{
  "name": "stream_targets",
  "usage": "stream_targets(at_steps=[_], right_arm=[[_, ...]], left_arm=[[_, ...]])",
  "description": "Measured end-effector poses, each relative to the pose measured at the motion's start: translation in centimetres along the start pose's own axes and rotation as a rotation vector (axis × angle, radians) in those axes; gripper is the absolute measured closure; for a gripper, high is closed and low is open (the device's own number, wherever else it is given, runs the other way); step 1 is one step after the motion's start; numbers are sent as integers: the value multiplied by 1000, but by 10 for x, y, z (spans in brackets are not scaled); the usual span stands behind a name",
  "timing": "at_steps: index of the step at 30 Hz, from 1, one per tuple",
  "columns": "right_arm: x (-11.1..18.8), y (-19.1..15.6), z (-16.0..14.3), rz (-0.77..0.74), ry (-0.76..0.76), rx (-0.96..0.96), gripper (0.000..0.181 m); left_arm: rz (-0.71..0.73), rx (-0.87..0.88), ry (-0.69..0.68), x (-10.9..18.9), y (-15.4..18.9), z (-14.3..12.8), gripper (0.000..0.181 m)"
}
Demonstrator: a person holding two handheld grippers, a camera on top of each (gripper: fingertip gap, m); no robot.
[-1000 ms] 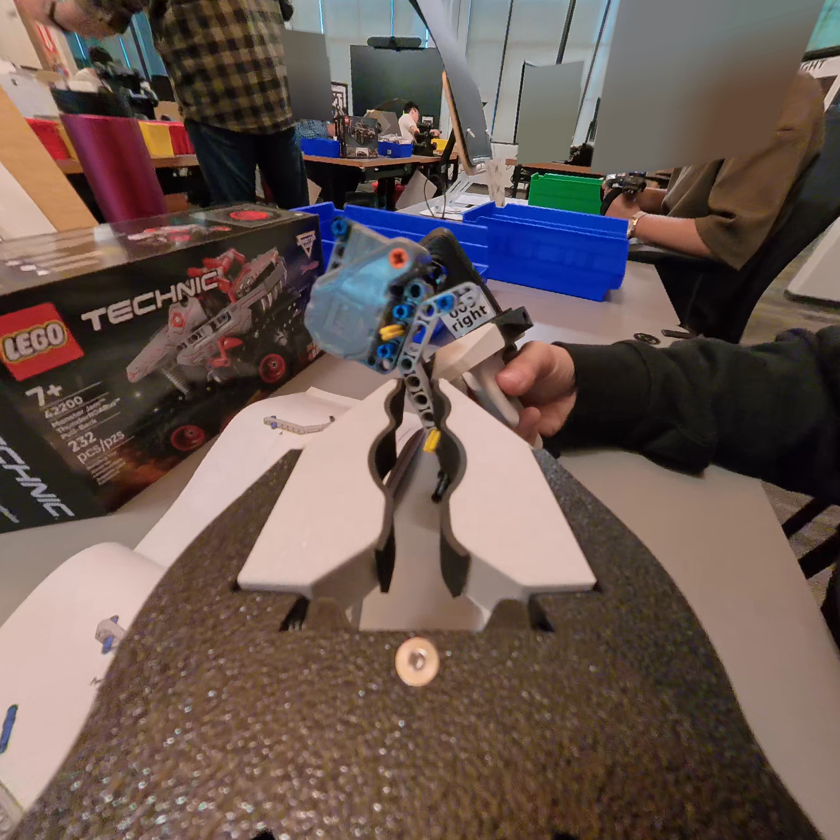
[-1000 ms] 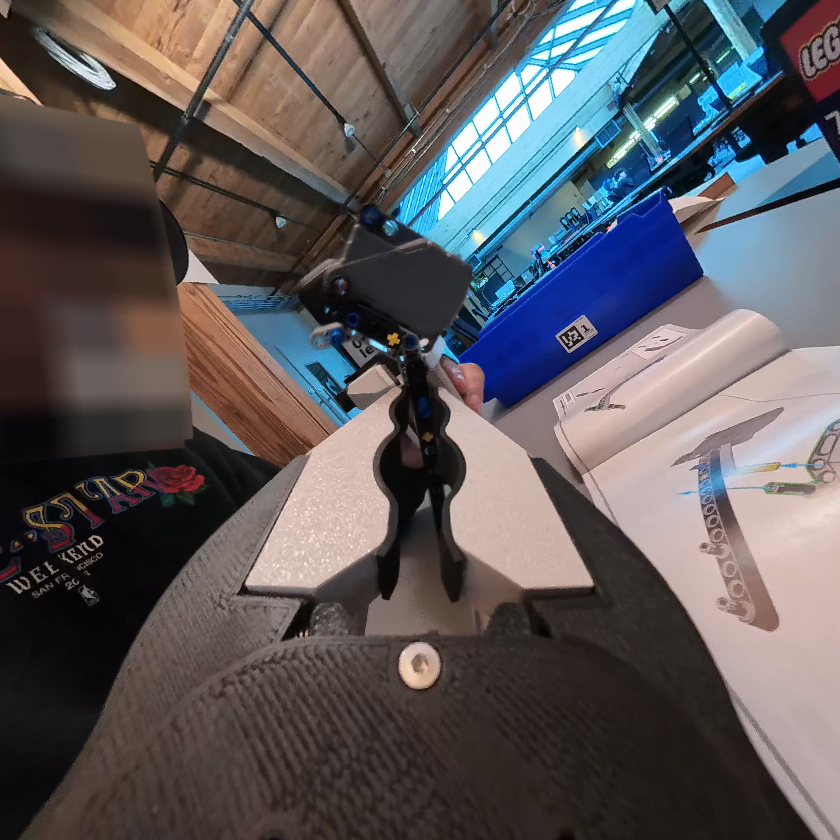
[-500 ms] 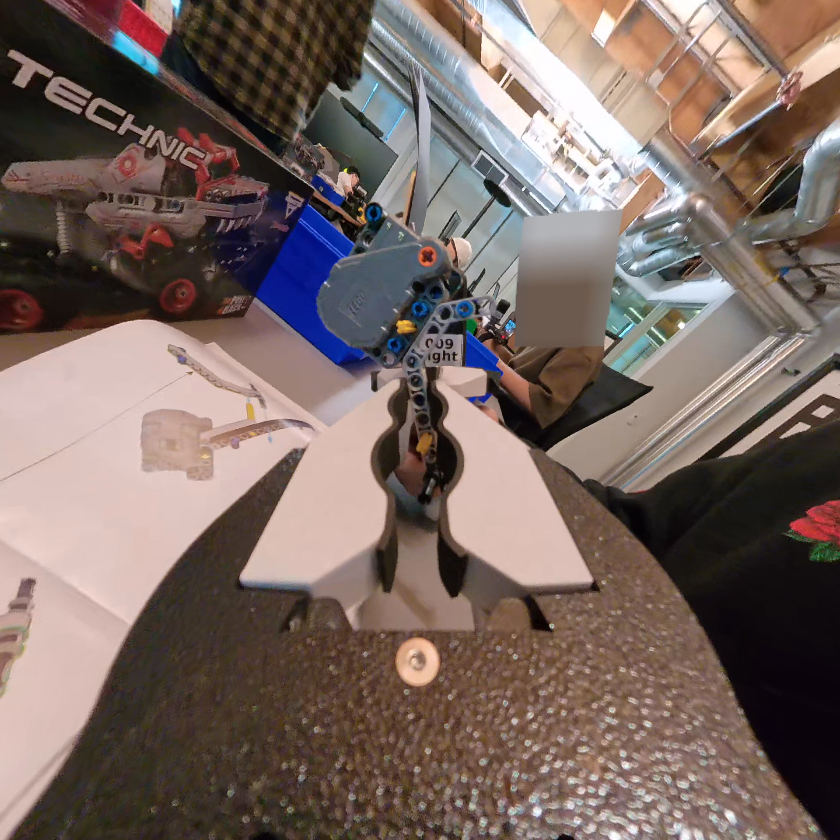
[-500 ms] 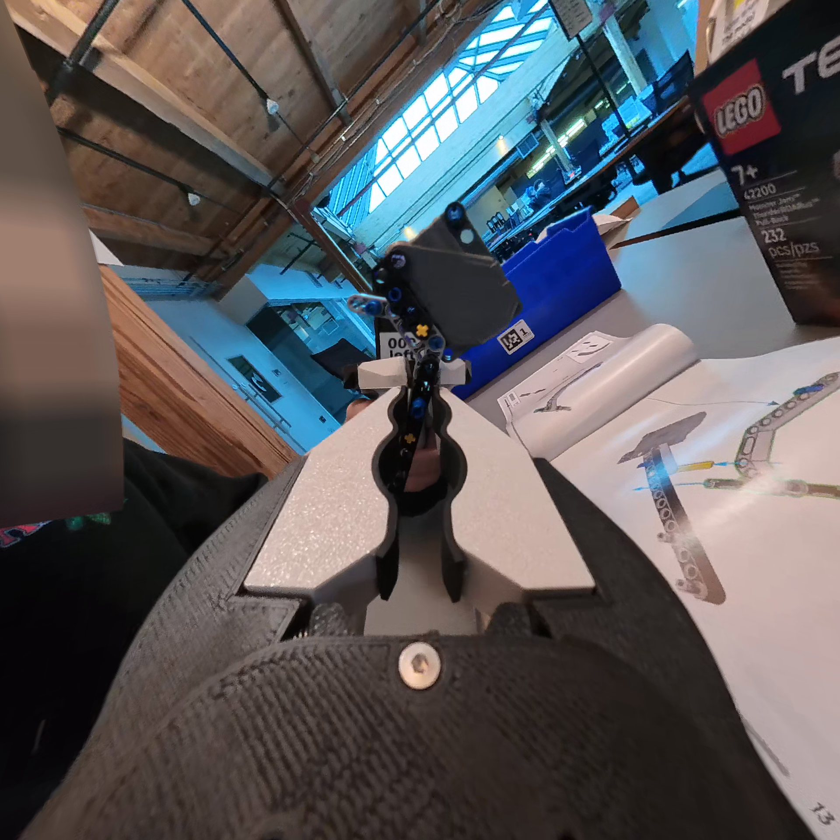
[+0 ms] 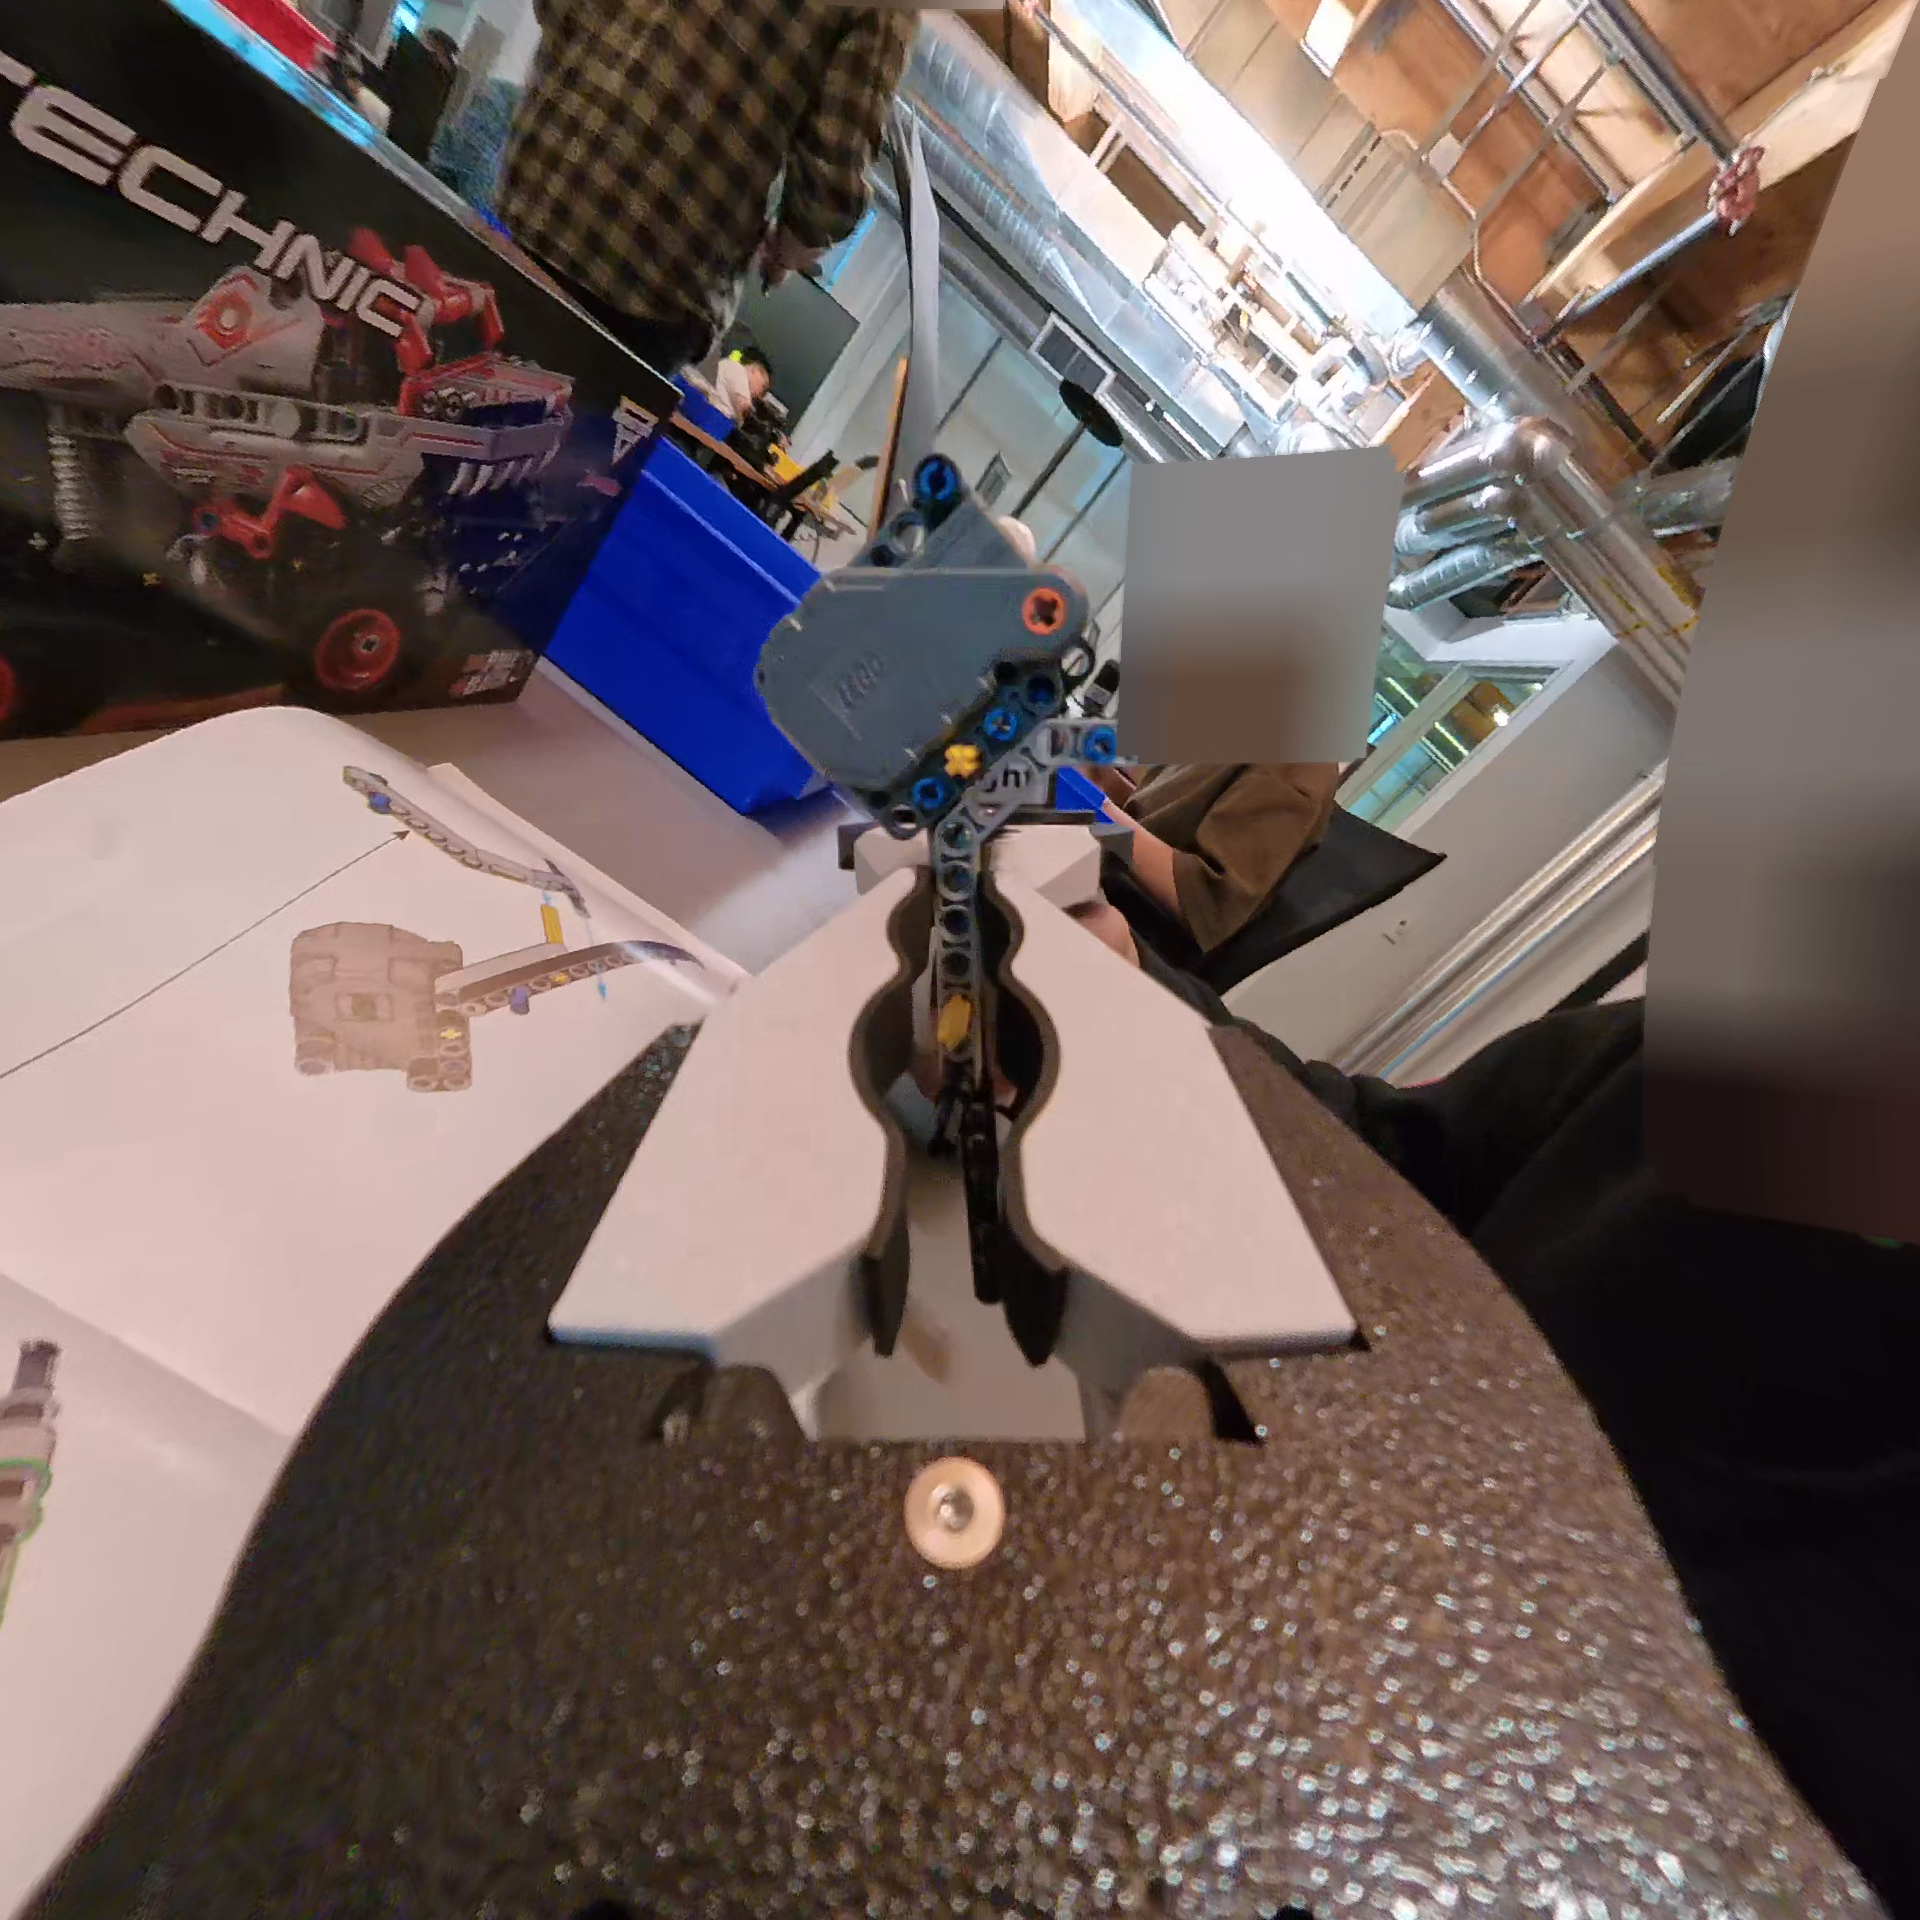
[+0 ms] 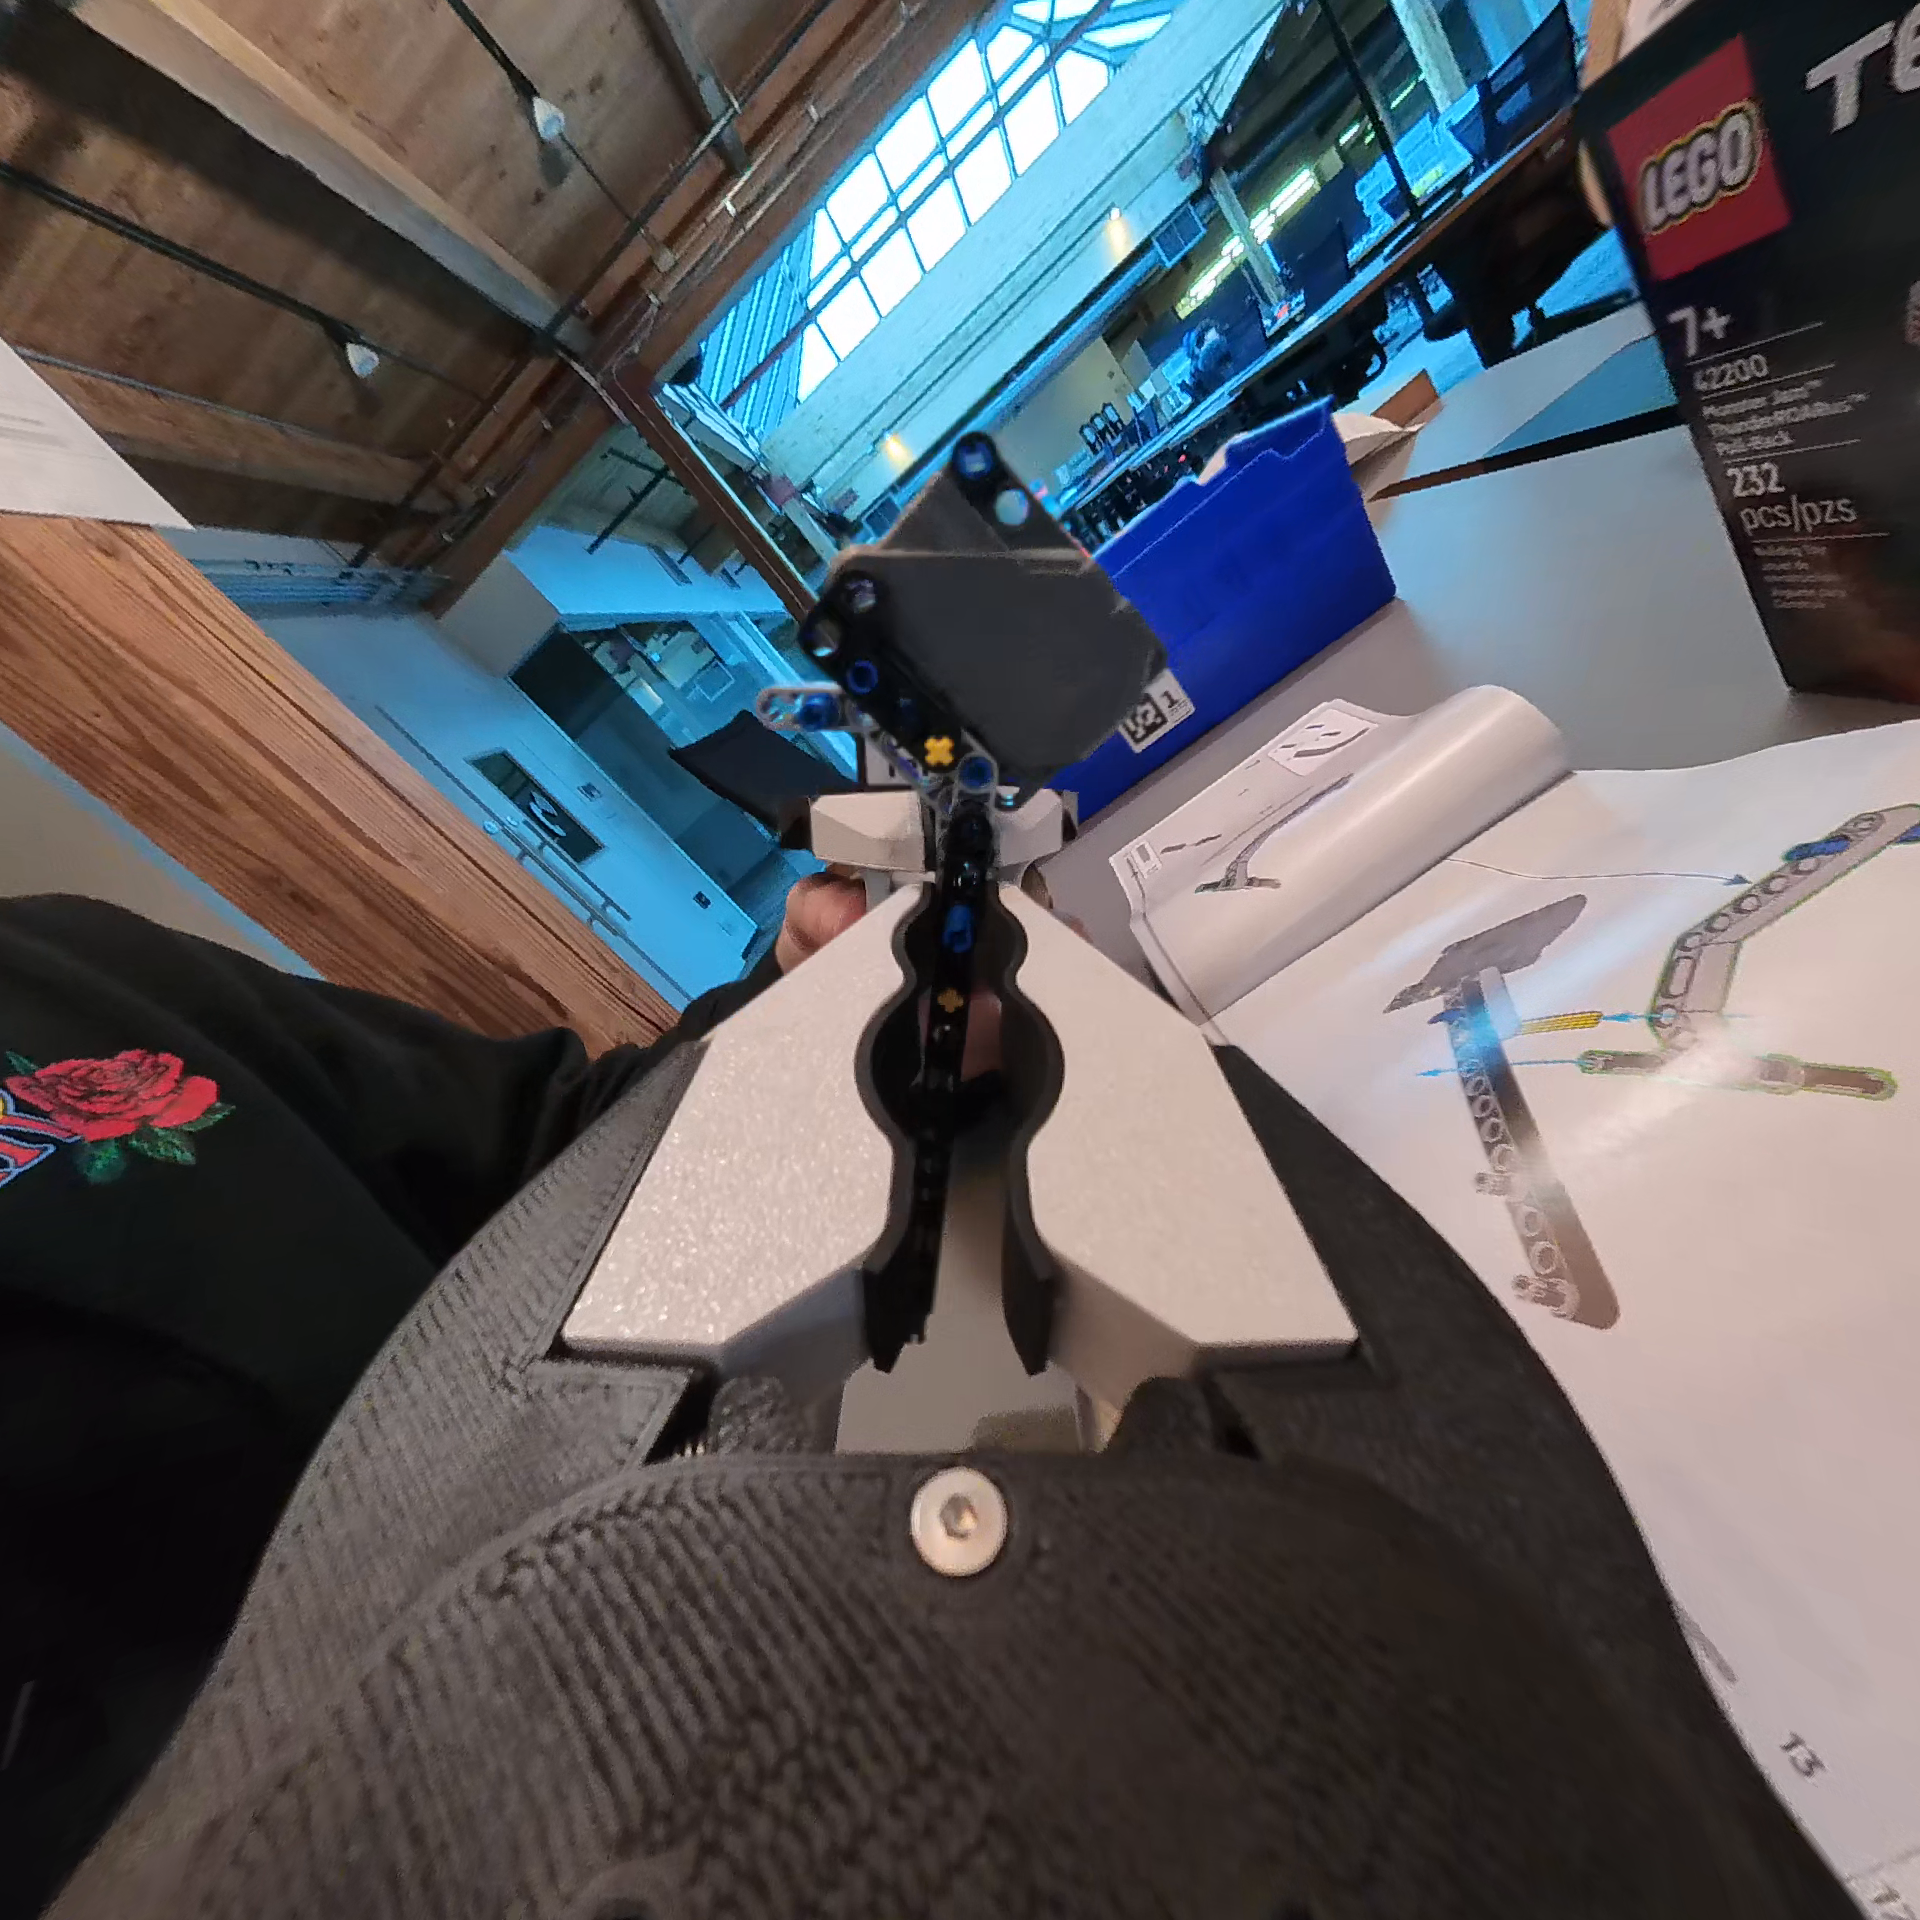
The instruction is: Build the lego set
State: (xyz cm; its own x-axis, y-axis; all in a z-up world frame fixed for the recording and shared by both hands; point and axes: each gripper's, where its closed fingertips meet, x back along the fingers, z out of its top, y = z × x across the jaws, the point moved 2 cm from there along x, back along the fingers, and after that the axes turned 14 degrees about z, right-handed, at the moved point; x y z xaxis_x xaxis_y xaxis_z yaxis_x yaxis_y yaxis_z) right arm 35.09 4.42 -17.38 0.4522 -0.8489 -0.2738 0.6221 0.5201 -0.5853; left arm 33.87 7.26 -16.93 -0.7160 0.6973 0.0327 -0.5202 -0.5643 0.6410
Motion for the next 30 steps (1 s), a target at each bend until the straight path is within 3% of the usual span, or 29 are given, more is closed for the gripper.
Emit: stream_targets(at_steps=[19,30], right_arm=[[0,1,-3,-24,-29,26,176],[4,5,-10,-20,-88,-77,176]], left_arm=[[-1,-35,-26,2,-2,-5,176],[30,-14,-114,3,-5,-13,176]])
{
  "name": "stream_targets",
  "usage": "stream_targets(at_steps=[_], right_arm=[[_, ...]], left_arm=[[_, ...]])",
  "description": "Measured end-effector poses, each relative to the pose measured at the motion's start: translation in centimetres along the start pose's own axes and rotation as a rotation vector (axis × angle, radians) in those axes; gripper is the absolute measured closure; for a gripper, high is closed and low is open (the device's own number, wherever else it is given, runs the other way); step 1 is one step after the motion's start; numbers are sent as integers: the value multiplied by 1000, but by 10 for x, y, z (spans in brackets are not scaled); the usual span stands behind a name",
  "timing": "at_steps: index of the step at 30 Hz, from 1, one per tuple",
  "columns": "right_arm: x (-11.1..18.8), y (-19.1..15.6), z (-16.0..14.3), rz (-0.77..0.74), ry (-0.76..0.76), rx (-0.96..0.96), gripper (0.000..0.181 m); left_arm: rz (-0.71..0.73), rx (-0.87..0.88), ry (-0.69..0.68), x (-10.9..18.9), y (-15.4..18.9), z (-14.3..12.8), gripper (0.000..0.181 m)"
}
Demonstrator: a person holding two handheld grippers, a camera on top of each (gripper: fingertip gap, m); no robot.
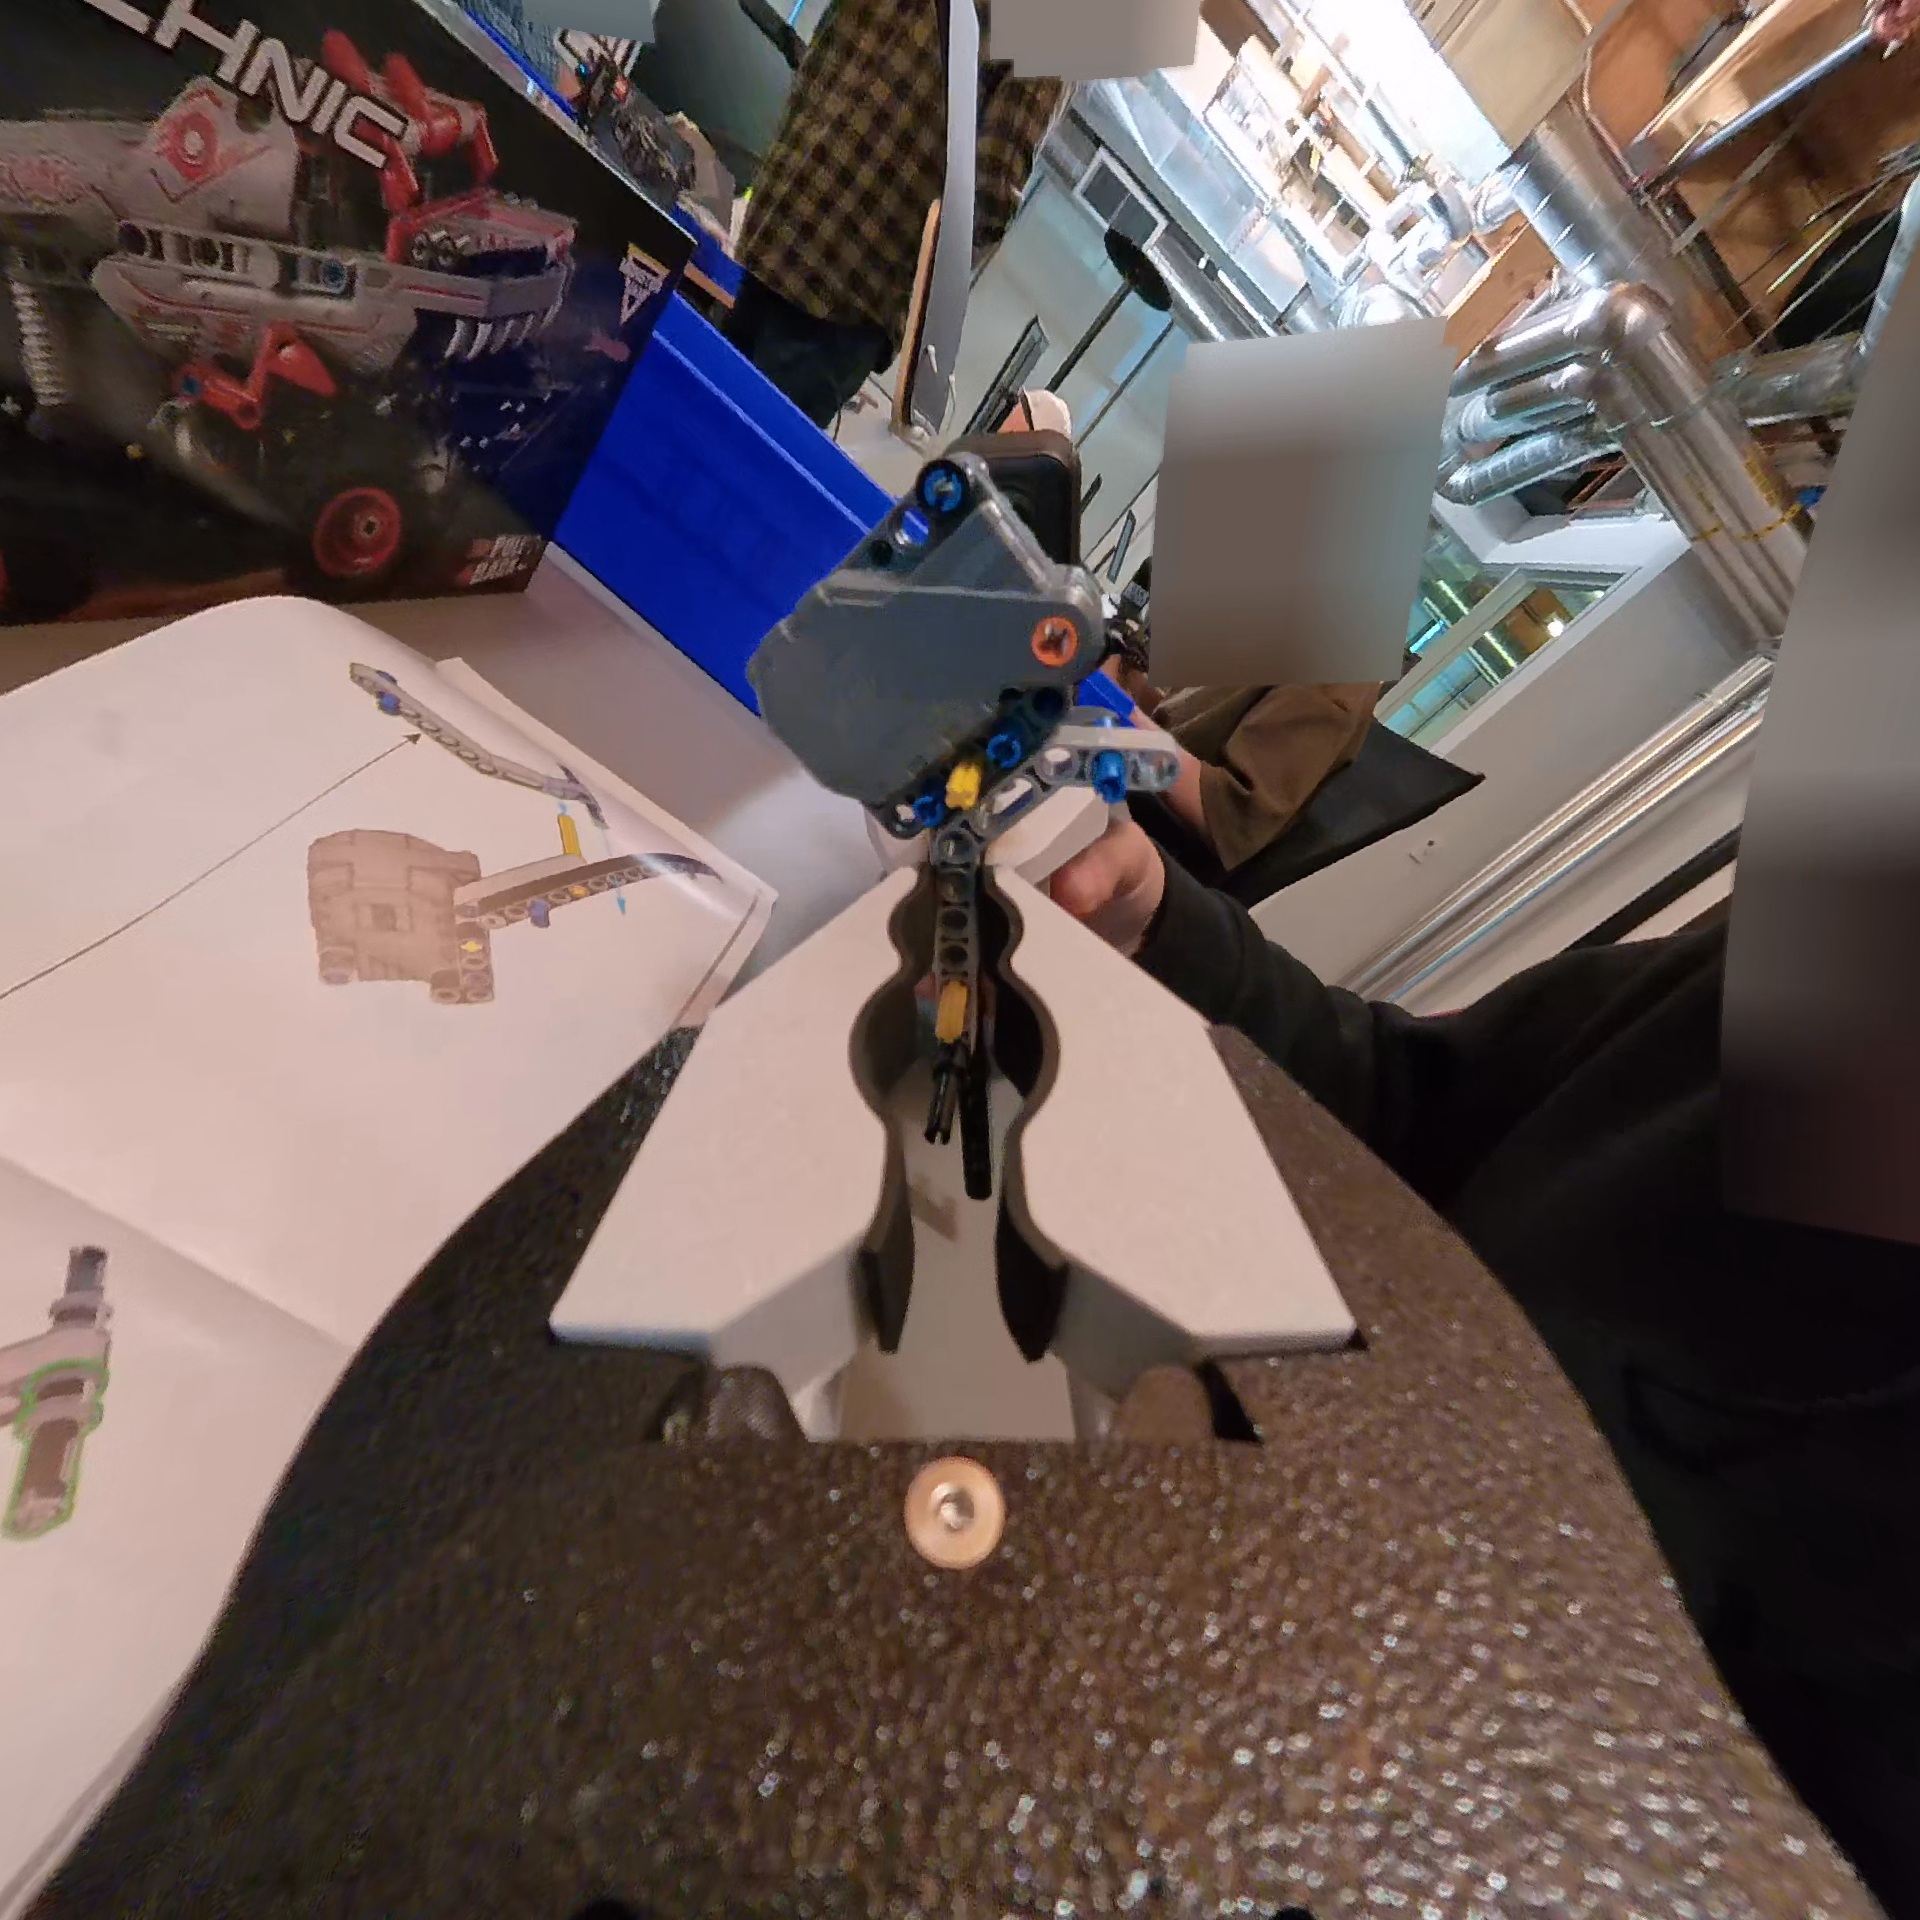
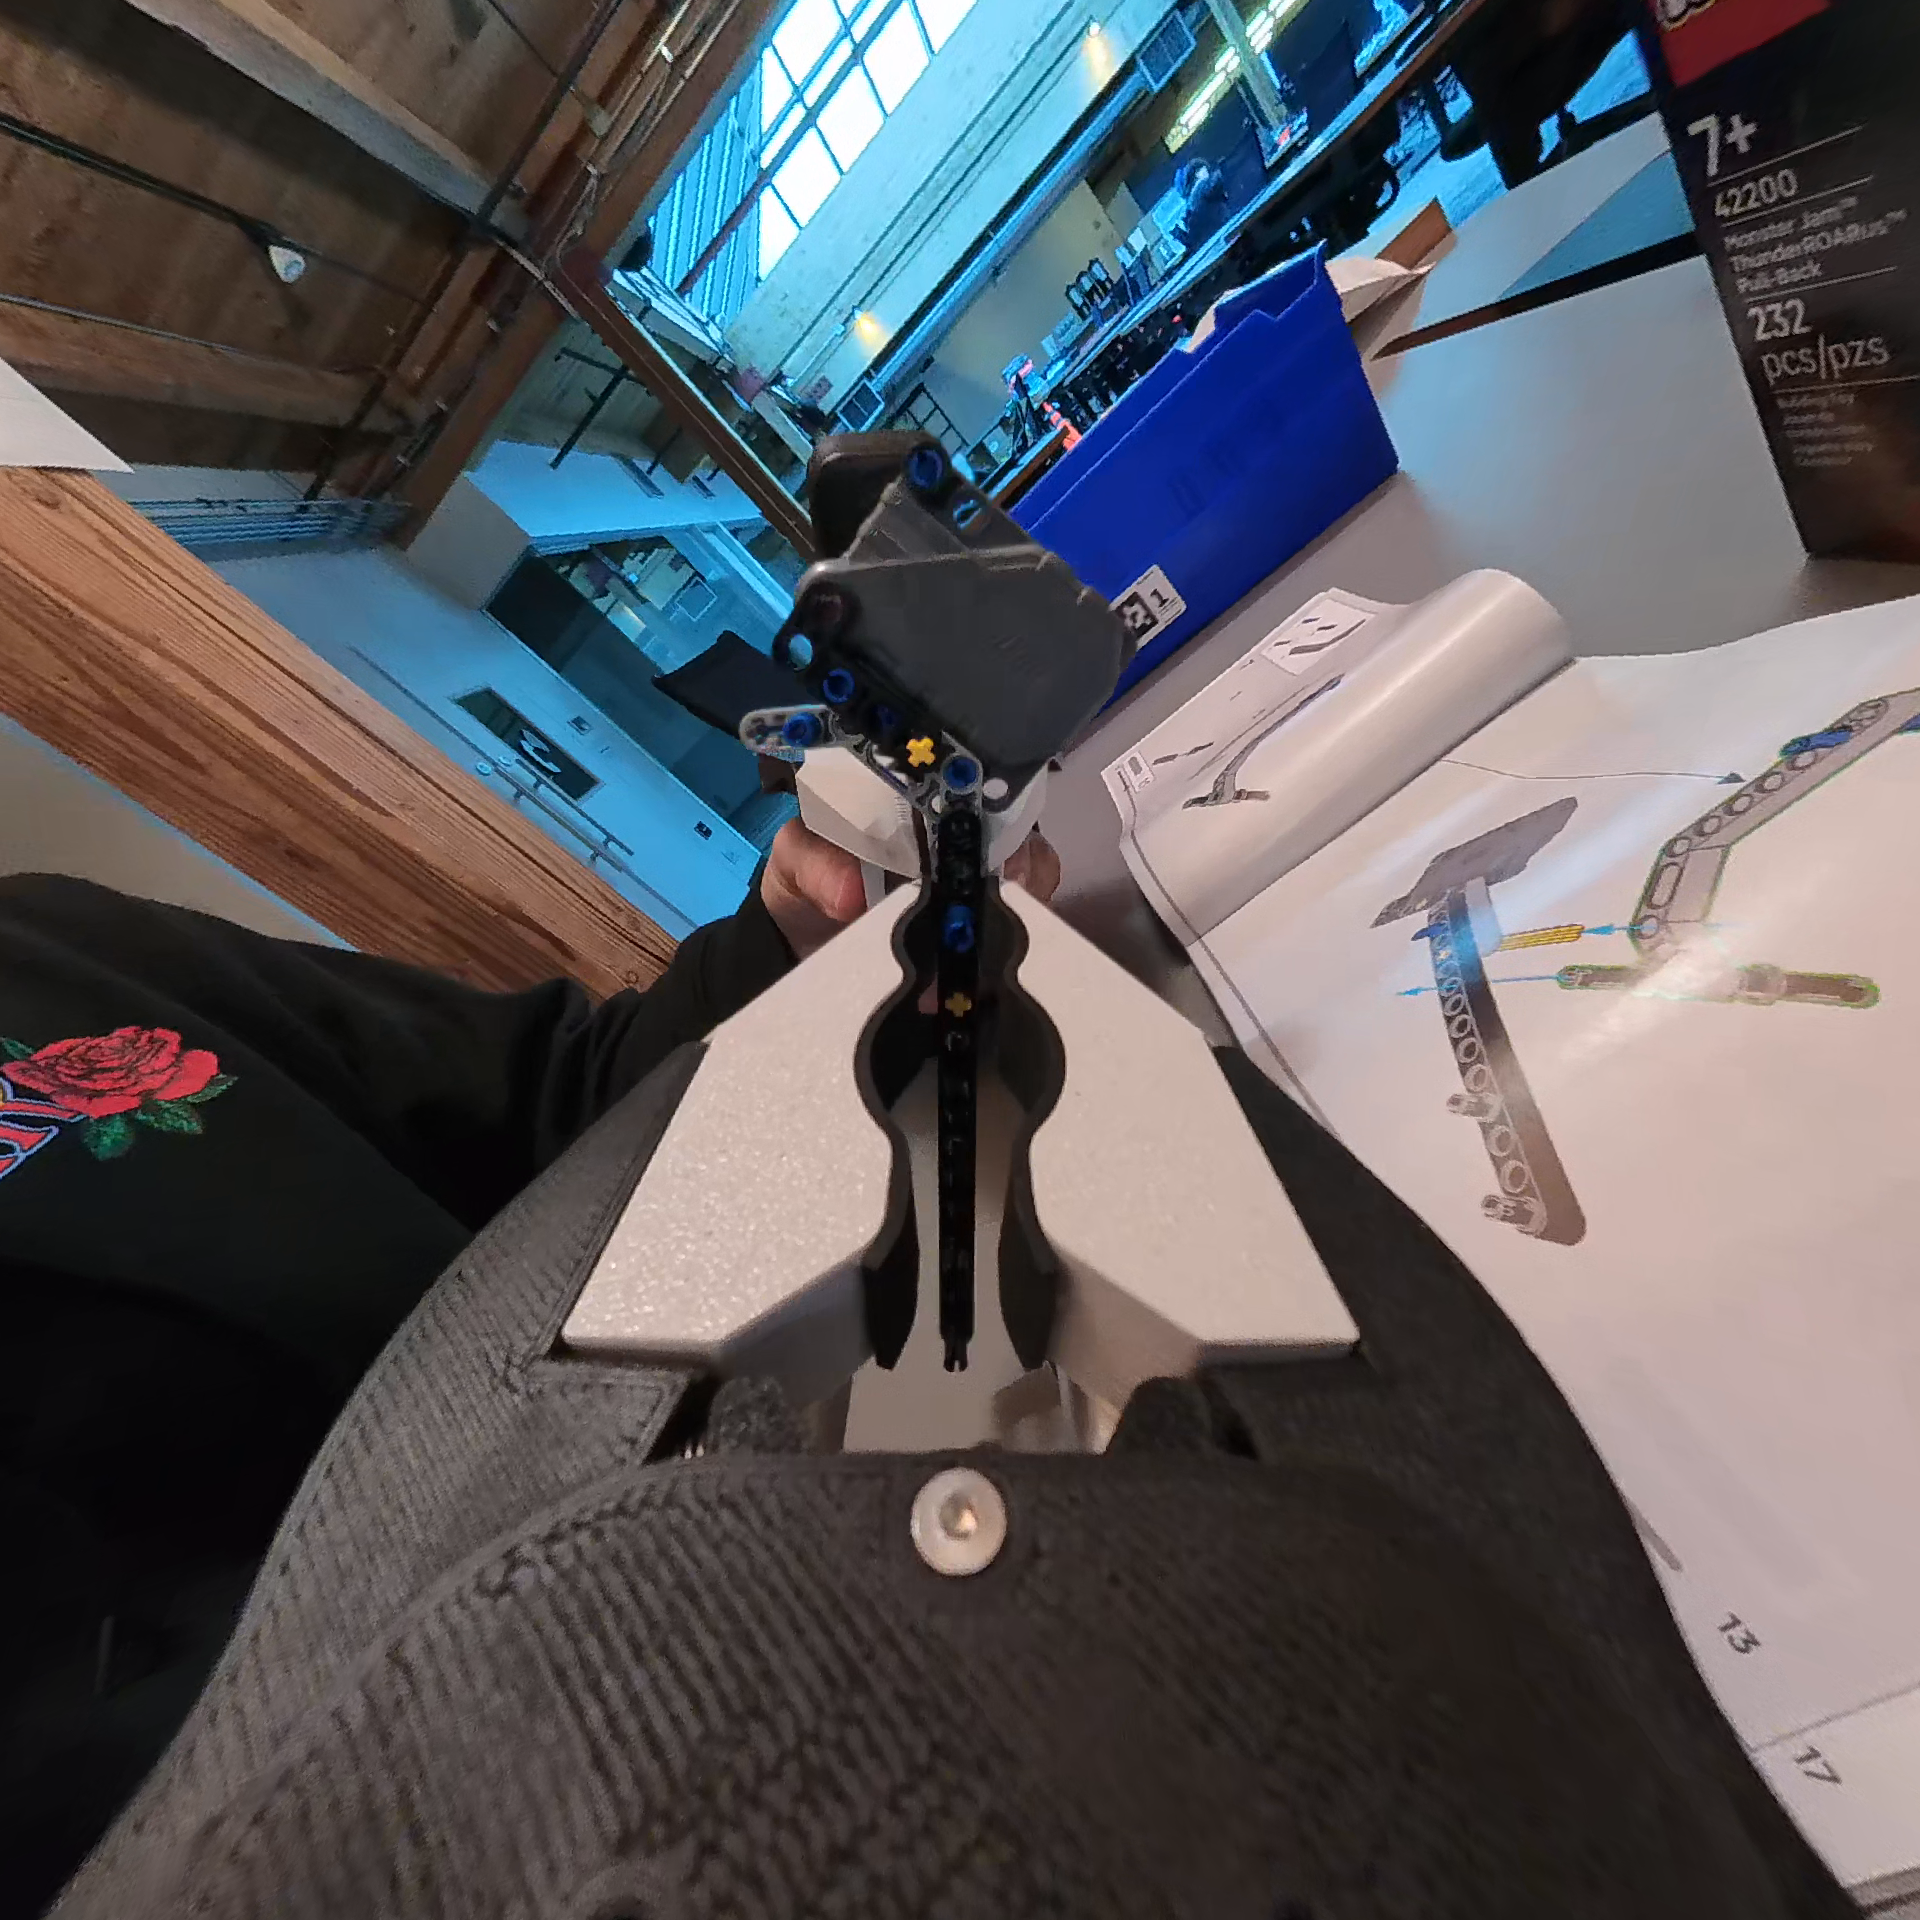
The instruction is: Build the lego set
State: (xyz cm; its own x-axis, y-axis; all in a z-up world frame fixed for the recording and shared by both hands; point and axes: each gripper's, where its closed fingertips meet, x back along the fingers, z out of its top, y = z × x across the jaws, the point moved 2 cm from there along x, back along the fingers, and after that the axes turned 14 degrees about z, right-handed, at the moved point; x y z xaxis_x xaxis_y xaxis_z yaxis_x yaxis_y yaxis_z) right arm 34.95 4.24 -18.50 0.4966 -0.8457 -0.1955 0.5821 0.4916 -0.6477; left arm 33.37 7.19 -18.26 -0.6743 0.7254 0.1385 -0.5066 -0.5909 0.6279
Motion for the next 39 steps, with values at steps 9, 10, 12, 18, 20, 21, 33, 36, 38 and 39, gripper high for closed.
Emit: stream_targets(at_steps=[9,10,12,18,20,21,33,36,38,39], right_arm=[[-2,1,-3,10,2,-19,177],[-2,2,-3,7,8,-26,177],[-2,3,-3,11,17,-42,177],[-2,3,-2,25,50,-90,177],[-2,3,-2,31,56,-98,177],[-2,4,-3,29,53,-101,177],[0,-1,-1,61,48,-90,176],[4,-2,5,75,83,-94,177],[3,-5,5,91,83,-89,177],[2,-5,5,93,88,-88,177]], left_arm=[[8,-51,-20,2,-1,-2,176],[15,-55,-16,1,-2,-2,175],[16,-61,-8,1,-2,-2,175],[20,-53,2,1,-3,-1,175],[16,-54,3,1,-3,-1,174],[20,-59,-2,1,-3,-1,175],[-8,-100,-71,2,2,-9,162],[-35,-120,-94,0,8,-14,166],[-26,-126,-99,-1,8,-15,175],[-29,-122,-103,-1,8,-15,175]])
